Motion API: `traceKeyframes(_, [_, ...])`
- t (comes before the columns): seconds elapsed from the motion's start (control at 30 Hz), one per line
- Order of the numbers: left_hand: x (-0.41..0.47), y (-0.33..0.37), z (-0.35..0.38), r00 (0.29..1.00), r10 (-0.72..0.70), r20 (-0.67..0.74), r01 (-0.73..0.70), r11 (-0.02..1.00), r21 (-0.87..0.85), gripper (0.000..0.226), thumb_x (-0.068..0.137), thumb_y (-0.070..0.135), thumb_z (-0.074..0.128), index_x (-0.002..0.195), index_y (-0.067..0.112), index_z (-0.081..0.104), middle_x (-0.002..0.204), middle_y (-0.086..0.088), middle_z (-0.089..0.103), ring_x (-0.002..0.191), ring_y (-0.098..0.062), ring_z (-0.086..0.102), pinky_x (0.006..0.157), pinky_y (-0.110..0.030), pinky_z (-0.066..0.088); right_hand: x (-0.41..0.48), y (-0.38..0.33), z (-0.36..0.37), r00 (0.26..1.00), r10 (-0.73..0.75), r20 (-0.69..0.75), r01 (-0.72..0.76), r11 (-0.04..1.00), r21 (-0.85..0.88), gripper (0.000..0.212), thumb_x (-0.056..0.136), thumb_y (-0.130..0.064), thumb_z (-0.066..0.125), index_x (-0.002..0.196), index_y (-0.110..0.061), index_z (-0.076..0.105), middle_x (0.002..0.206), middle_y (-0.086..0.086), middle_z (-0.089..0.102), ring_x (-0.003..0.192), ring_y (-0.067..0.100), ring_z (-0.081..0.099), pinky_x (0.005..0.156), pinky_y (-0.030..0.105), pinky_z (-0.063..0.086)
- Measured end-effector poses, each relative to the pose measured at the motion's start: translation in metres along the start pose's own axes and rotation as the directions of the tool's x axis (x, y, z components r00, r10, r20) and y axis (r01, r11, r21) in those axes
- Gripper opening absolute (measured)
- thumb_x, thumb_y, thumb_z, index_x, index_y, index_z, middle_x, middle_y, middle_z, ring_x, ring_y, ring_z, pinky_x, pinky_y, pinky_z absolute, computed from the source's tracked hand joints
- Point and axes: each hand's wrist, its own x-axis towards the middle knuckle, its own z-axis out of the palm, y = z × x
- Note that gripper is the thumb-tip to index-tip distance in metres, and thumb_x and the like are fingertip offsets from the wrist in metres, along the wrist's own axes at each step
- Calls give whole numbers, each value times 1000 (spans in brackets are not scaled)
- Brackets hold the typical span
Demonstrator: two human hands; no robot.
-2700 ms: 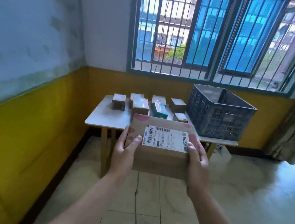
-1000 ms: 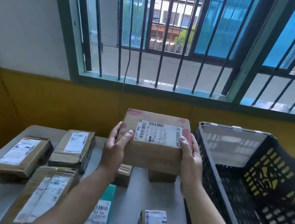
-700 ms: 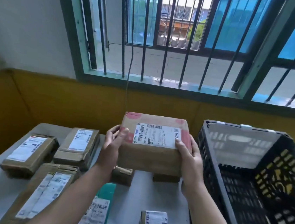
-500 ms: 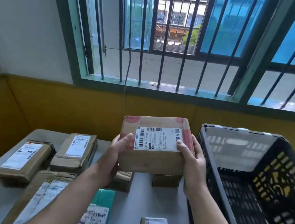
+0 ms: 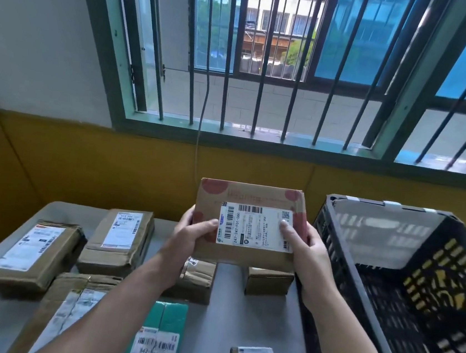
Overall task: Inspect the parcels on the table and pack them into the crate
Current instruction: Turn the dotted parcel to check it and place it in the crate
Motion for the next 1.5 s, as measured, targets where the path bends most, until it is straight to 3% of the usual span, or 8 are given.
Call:
traceKeyframes(0.1, [4, 1, 2, 999, 12, -49, -11, 999, 35, 64, 87, 50, 65, 142, 27, 44, 109, -2, 76, 98, -17, 74, 72, -24, 59, 0, -3, 7, 999, -37, 4, 37, 998, -43, 51, 86, -51, 73, 131, -33, 58, 114, -9, 73, 105, 9, 69, 81, 23, 57])
traceKeyframes(0.33, [14, -1, -1, 992, 78, -95, -76, 997, 31, 95, 76, 47, 75, 156, 38, 25, 121, -1, 71, 98, -13, 75, 70, -20, 59, 8, -2, 11, 999, -30, 33, 32, 998, -61, 58, 84, -38, 80, 134, -27, 54, 112, -6, 75, 102, 14, 73, 90, 38, 61])
traceKeyframes(0.47, [17, 0, 0, 994, 88, -69, -92, 994, -52, 76, 88, 25, 74, 151, 35, 33, 114, -8, 73, 93, -19, 77, 65, -26, 61, 14, -4, 13, 999, -36, 5, 36, 997, -63, 57, 83, -43, 80, 132, -27, 55, 110, -5, 75, 101, 13, 73, 87, 36, 61])
traceKeyframes(0.63, [20, 1, 6, 986, 97, -138, -101, 995, -22, 78, 75, 52, 70, 144, 39, 35, 100, -1, 78, 87, -18, 78, 62, -28, 61, 19, 1, 17, 999, -38, -31, 36, 998, -53, 56, 83, -41, 81, 129, -29, 52, 108, -5, 74, 99, 12, 73, 75, 27, 60])
traceKeyframes(0.8, [28, 0, 2, 988, 108, -114, -113, 993, -37, 70, 83, 42, 71, 144, 38, 35, 92, 6, 78, 85, -14, 77, 59, -24, 59, 20, 7, 19, 999, -46, -15, 45, 998, -54, 80, 84, -45, 78, 151, -35, 36, 121, -8, 71, 114, 14, 67, 99, 41, 55])
traceKeyframes(1.0, [32, -6, 0, 993, 97, -66, -97, 995, 0, 62, 95, 25, 68, 149, 33, 39, 112, -3, 75, 95, -17, 76, 67, -30, 62, 23, 10, 18, 996, -30, -82, 28, 999, -25, 52, 88, -33, 77, 135, -29, 54, 108, -5, 74, 104, 18, 72, 91, 46, 59])
traceKeyframes(1.23, [33, -6, 7, 986, 99, -135, -92, 994, 62, 67, 79, 63, 59, 136, 36, 39, 94, 2, 76, 80, -9, 76, 57, -25, 59, 21, 9, 21, 992, -67, -106, 62, 996, -57, 54, 87, -38, 77, 134, -29, 51, 108, -6, 72, 106, 15, 69, 91, 42, 58])
traceKeyframes(1.5, [38, -6, 5, 979, 104, -175, -100, 994, 33, 36, 94, 57, 57, 123, 41, 42, 95, 1, 75, 79, -8, 75, 55, -21, 57, 20, 7, 23, 995, -62, -84, 57, 996, -66, 64, 86, -41, 78, 142, -32, 49, 135, 2, 61, 122, 22, 62, 103, 49, 52])
